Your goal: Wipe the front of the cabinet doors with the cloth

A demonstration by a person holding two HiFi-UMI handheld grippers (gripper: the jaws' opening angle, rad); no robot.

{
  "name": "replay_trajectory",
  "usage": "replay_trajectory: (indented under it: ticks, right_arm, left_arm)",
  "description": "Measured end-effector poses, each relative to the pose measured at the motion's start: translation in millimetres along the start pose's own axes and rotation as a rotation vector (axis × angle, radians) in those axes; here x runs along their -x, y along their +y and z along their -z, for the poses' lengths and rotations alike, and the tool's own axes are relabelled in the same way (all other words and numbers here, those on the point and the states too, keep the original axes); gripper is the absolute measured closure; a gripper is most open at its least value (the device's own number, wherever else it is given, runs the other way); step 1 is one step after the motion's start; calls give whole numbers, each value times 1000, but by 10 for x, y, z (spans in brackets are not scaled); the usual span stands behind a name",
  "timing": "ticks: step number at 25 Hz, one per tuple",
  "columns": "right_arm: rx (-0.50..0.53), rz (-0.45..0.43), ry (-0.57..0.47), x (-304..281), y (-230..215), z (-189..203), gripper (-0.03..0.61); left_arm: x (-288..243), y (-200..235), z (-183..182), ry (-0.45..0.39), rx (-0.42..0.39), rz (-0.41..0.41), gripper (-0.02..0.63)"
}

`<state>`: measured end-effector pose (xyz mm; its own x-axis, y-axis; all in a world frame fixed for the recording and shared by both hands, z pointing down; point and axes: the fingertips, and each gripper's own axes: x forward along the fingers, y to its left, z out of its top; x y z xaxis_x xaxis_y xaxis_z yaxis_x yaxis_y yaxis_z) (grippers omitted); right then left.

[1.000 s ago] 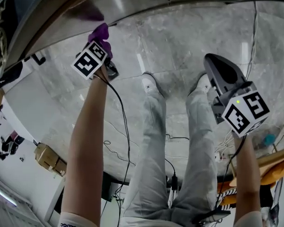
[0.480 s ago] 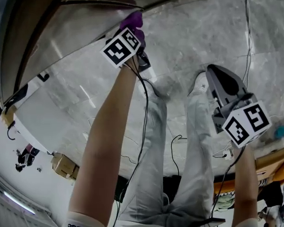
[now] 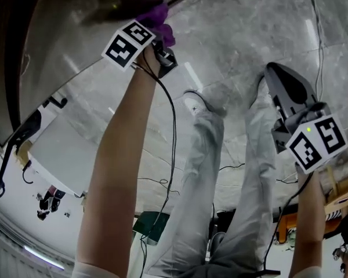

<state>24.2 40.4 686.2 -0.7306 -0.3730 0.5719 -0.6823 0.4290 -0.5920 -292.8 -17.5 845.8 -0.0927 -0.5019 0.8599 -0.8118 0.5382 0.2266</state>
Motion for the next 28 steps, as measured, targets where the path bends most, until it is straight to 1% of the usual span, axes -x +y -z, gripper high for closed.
replay_trajectory:
  ticks: [4, 8, 14, 18, 20, 22, 23, 26, 28]
  right_arm:
    - [-4, 2, -10, -261, 216, 134, 552]
    - [12, -24, -4, -481, 485, 232, 552]
    - [49, -70, 13, -649, 807, 249, 552]
    - [89, -105, 34, -671, 868, 171, 552]
    - [105, -110, 41, -612, 860, 104, 552]
    - [115, -111, 41, -505, 848, -5, 552]
    - [117, -111, 41, -439, 839, -72, 552]
    - [129, -118, 43, -215, 812, -289, 552]
    - [137, -127, 48, -58, 796, -426, 552]
  left_arm:
    - [50, 575, -18, 18, 6, -28, 561]
    - [156, 1088, -68, 33, -18, -57, 561]
    - [452, 1840, -157, 26, 21, -166, 561]
    - [695, 2192, -282, -28, 49, -251, 561]
    - [836, 2220, -338, -45, 18, -267, 561]
    - [994, 2136, -353, -48, -21, -256, 561]
    - [1082, 2064, -338, -52, -21, -243, 561]
    - [1376, 1780, -255, -85, 22, -196, 561]
    - [1567, 1525, -192, -109, 16, -170, 561]
